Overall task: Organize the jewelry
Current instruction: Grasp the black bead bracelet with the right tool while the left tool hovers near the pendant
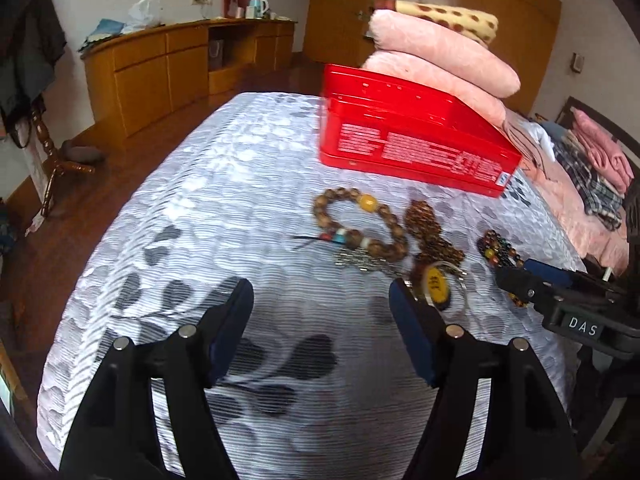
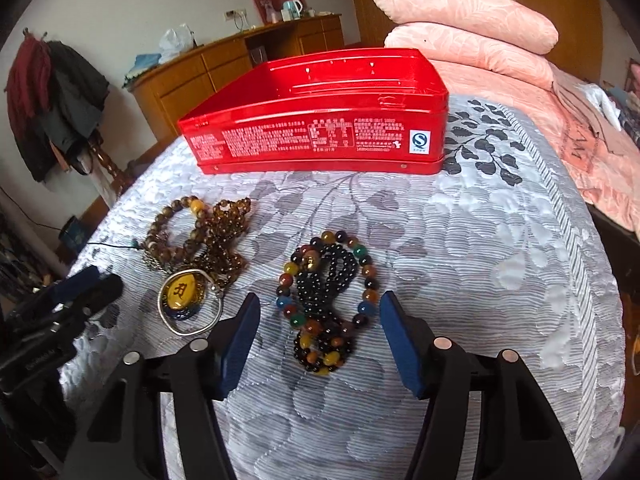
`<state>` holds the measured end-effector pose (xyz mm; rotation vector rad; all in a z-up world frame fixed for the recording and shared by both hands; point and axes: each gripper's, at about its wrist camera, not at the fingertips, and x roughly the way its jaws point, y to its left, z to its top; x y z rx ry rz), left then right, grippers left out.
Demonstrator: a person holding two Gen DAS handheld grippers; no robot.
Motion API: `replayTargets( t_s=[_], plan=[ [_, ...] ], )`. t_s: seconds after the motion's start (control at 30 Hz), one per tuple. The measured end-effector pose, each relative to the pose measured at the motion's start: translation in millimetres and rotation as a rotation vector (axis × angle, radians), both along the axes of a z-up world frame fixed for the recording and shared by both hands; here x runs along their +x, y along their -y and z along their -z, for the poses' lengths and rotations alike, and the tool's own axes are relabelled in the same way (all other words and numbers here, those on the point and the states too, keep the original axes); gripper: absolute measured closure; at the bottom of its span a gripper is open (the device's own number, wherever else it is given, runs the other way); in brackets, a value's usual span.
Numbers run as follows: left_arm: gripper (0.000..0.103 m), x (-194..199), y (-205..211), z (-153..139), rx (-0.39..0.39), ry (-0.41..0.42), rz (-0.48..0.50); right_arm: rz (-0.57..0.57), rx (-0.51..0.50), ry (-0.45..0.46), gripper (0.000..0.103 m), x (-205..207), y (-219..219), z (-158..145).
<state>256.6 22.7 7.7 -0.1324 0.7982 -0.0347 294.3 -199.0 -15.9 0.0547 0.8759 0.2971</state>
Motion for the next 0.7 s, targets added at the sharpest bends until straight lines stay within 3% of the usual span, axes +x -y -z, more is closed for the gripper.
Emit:
replayTargets(
  t_s=[0.13,0.37,0.7],
  plan=[
    [0.032,-1,-7,2,-0.013,-0.002,-0.003,0.007,0.0,-0.002,0.043,-8,4,0],
    [0.032,1,0,4,-0.014,-0.006,0.035,0.012,-0.01,0.003,0.076,-11,7,0],
    [0.029,3,-1,8,-0.02,-0.019,0.033,-0.014,0.041,0.01,0.081,-22,13,-7]
  ],
)
